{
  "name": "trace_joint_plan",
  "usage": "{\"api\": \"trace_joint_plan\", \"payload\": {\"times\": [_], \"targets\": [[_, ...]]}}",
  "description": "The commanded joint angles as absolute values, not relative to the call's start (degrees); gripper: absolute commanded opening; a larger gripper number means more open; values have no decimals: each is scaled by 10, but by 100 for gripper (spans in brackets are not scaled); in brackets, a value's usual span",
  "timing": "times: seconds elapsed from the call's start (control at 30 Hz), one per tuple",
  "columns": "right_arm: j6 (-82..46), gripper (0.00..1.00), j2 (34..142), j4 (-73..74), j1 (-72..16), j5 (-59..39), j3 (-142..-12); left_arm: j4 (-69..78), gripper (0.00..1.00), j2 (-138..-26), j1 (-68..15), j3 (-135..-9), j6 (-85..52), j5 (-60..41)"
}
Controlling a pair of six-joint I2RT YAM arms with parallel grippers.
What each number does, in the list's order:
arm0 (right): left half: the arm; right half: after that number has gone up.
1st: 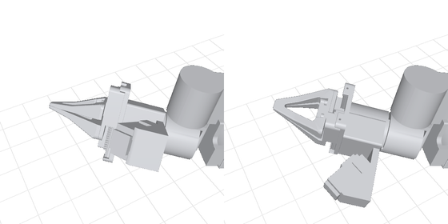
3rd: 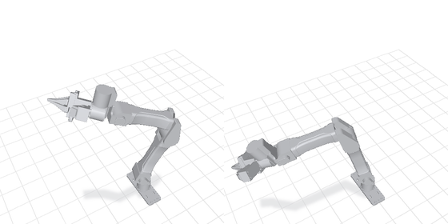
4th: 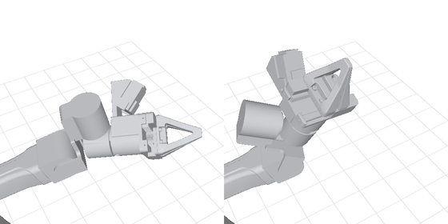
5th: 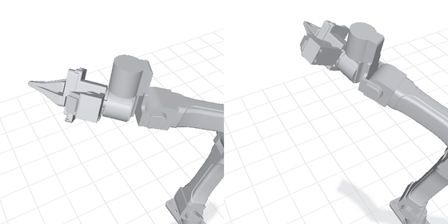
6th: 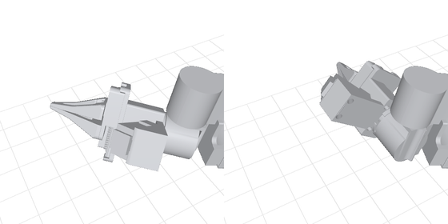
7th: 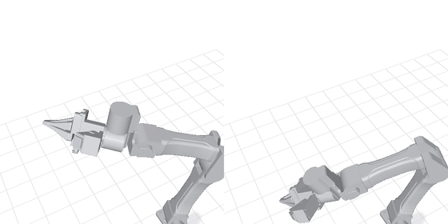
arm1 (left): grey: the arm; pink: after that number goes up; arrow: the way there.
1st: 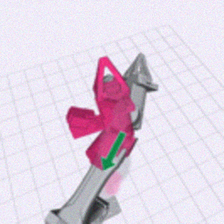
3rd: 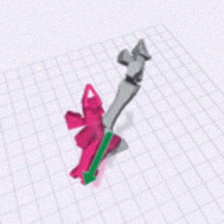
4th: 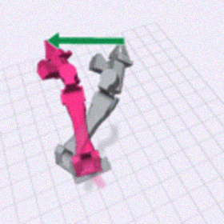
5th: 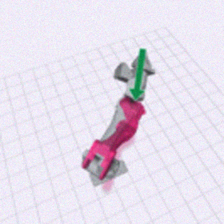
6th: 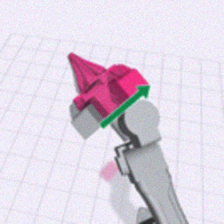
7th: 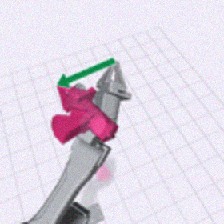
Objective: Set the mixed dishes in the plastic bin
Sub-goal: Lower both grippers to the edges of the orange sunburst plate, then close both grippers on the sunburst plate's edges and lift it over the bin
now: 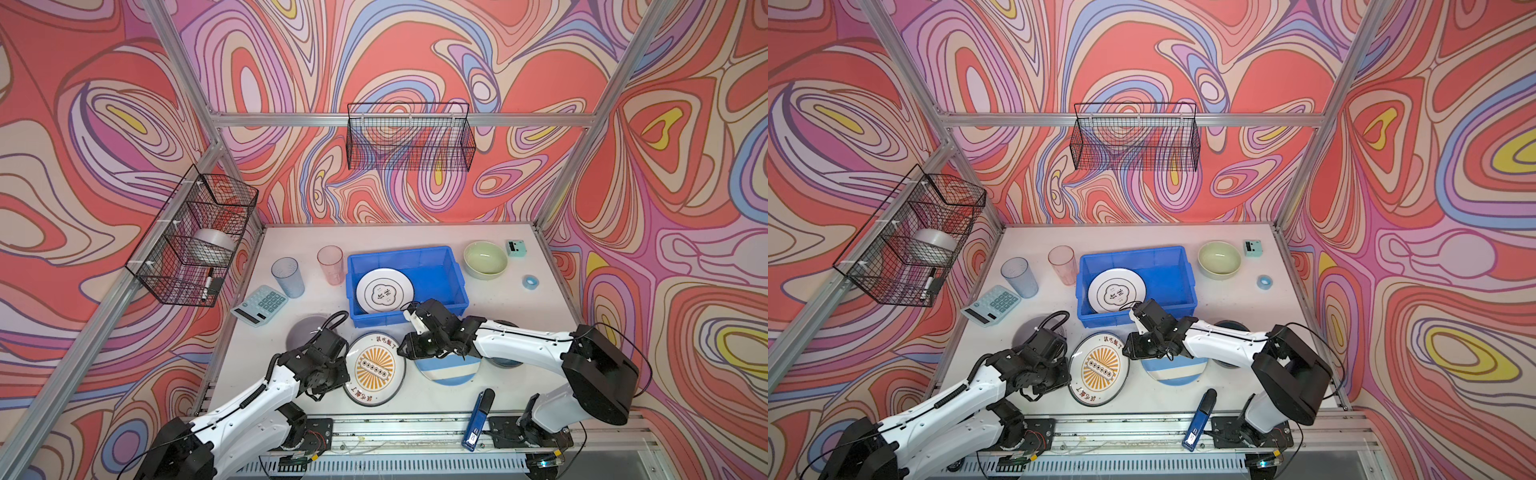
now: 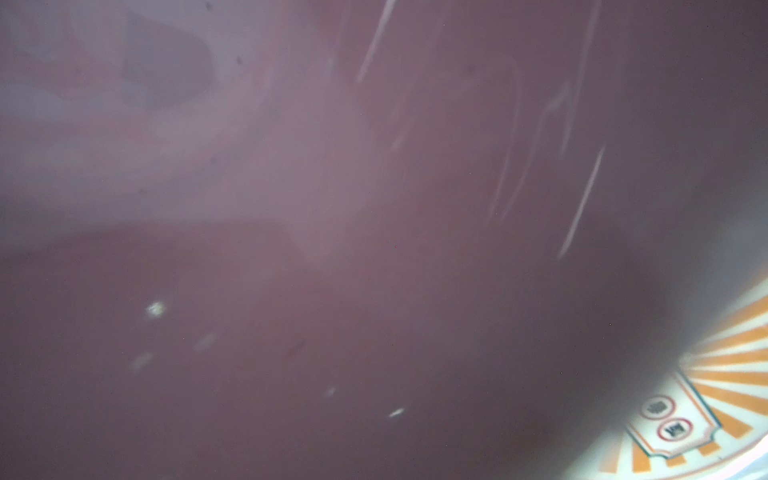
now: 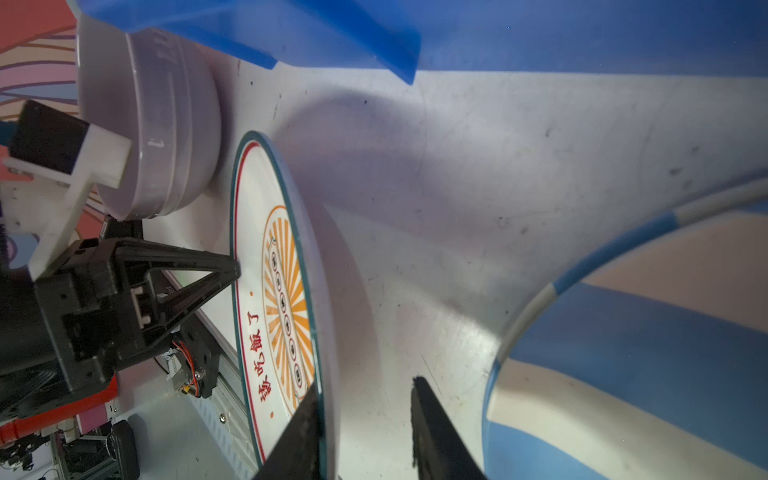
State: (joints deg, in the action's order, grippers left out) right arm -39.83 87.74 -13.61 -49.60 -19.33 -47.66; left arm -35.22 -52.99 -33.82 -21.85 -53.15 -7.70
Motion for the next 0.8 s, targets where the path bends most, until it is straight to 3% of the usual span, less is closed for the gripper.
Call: {"api": "trace_joint_plan", "payload": {"times": [0.0, 0.33, 0.6, 0.77], "targets": [[-409, 31, 877, -112, -499, -206, -468, -369, 16, -530, -341, -204, -531, -70], [-415, 11, 875, -114, -499, -221, -473, -364, 17, -519, -341, -217, -526, -79], [-412, 1, 867, -136, -500, -217, -482, -355, 18, -518, -341, -223, -524, -82], [-414, 0, 858, -148, -499, -211, -488, -367, 22, -509, -341, -238, -522, -88]]}}
